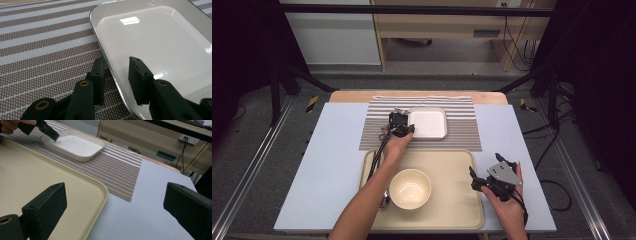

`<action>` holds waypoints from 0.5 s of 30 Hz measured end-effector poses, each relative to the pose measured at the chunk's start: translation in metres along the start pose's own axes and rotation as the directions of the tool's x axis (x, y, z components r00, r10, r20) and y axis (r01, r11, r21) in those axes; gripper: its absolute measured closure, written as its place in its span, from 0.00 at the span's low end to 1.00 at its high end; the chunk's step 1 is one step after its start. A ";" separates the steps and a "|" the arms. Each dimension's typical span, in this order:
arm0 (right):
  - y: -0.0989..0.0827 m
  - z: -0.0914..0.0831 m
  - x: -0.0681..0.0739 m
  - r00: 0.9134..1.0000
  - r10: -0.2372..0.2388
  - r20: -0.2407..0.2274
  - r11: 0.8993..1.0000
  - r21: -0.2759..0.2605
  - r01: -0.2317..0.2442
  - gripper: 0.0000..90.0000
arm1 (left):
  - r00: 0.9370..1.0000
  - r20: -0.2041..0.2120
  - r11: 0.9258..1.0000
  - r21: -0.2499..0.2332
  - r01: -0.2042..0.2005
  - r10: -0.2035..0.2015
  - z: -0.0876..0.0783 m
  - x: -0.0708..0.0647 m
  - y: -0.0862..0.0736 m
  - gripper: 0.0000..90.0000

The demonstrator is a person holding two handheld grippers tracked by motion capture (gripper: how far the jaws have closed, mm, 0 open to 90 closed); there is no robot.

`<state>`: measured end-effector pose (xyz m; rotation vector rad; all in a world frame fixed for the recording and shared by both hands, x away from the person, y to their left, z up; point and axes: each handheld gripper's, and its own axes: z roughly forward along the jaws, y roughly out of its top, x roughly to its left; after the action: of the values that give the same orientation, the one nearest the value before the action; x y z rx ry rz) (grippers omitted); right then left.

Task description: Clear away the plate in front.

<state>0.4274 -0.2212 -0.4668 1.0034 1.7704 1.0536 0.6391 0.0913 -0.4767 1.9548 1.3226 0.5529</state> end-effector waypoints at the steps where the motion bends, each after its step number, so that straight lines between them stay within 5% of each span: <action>1: 0.000 0.000 0.000 1.000 -0.001 0.000 1.000 0.001 0.001 0.06 | 1.000 0.000 1.000 0.000 0.001 -0.001 0.000 0.000 0.000 0.73; 10: 0.000 0.000 0.001 1.000 -0.003 -0.002 1.000 0.002 0.003 0.06 | 1.000 -0.022 1.000 0.009 0.003 -0.003 -0.001 0.001 0.001 0.81; 15: 0.000 0.001 0.001 1.000 -0.003 -0.002 1.000 0.004 0.003 0.06 | 0.999 -0.021 0.999 0.015 0.042 -0.041 -0.001 0.002 0.002 0.86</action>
<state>0.4278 -0.2202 -0.4673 1.0018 1.7758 1.0503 0.6401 0.0928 -0.4748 1.9344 1.3810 0.5459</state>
